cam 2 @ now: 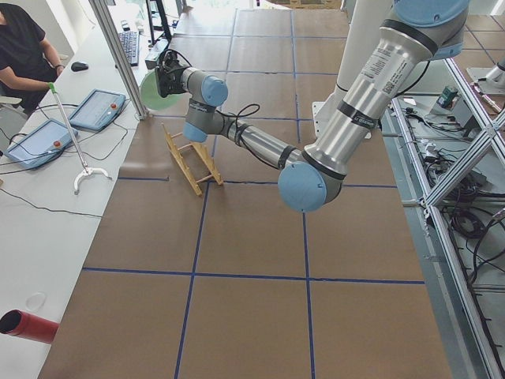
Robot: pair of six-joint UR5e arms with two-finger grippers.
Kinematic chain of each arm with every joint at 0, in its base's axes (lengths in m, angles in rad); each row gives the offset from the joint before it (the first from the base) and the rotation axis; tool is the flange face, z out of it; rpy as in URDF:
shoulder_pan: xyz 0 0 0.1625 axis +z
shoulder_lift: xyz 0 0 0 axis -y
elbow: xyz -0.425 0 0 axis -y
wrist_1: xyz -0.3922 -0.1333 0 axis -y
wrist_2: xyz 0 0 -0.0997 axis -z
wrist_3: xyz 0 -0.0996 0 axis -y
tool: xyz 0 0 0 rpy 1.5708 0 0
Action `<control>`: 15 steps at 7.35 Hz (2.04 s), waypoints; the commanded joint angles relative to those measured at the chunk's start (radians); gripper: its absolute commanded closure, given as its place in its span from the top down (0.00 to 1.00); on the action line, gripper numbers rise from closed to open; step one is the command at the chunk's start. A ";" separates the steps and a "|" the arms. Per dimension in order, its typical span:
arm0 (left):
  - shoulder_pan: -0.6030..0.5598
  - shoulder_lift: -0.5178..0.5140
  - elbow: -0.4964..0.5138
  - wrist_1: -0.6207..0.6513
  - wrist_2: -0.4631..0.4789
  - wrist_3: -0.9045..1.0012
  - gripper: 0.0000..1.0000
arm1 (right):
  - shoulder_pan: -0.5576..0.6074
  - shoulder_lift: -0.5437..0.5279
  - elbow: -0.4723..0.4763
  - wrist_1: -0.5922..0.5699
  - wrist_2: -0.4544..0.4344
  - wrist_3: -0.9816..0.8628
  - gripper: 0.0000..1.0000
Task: Place plate on rack
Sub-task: 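Carry the upright plate with the left gripper above the rack slots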
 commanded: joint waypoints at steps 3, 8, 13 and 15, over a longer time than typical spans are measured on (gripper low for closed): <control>0.058 0.030 0.017 -0.015 0.005 0.000 0.00 | 0.001 -0.002 0.001 0.000 0.000 0.000 1.00; 0.073 0.019 0.074 -0.024 0.040 0.003 0.00 | 0.001 0.000 -0.001 0.000 0.000 0.000 1.00; 0.078 0.006 0.103 -0.024 0.045 0.008 0.00 | 0.001 -0.002 0.001 0.000 0.000 0.000 1.00; 0.081 -0.016 0.126 -0.024 0.046 0.009 0.00 | -0.001 0.000 0.001 0.000 0.000 0.000 1.00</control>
